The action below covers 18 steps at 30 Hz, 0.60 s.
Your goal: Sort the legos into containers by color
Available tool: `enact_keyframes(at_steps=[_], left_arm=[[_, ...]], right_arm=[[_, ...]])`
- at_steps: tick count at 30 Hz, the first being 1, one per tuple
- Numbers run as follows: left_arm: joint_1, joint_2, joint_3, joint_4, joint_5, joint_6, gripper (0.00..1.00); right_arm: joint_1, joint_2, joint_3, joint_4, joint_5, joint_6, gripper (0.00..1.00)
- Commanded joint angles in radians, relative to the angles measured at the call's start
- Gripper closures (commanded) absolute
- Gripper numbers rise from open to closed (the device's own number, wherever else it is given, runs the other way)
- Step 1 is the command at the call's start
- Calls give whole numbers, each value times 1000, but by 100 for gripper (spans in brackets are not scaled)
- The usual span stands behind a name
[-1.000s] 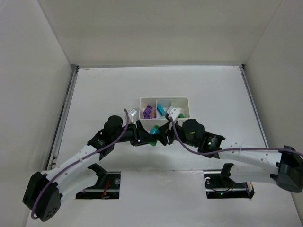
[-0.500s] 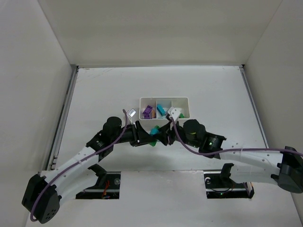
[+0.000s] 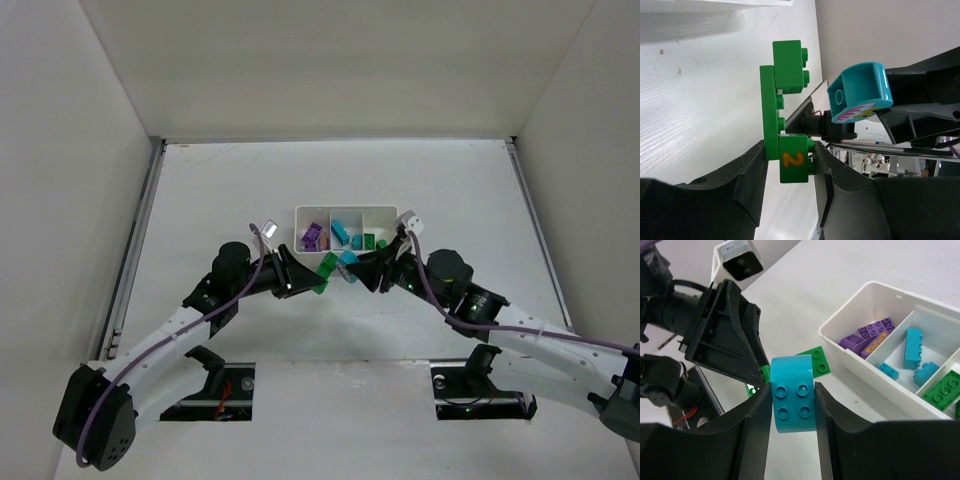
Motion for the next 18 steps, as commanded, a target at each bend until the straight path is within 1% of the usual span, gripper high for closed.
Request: enact_keyframes(at_steps=[1, 6, 9, 13, 18], left_arm=[[12, 16, -5, 99, 9, -19, 84], [27, -9, -10, 107, -23, -9, 84], [45, -46, -10, 107, -48, -3, 84], [62, -95, -2, 78, -128, 20, 83], [64, -133, -8, 68, -212, 52, 83]], right_arm=[[-28, -8, -12, 86, 11, 53, 77], [-77, 36, 20, 103, 41, 81, 75], [-94, 140, 67, 111, 123, 90, 75], [-95, 266, 123, 112, 255, 98, 75], [-100, 354, 167, 126, 313, 101, 74]])
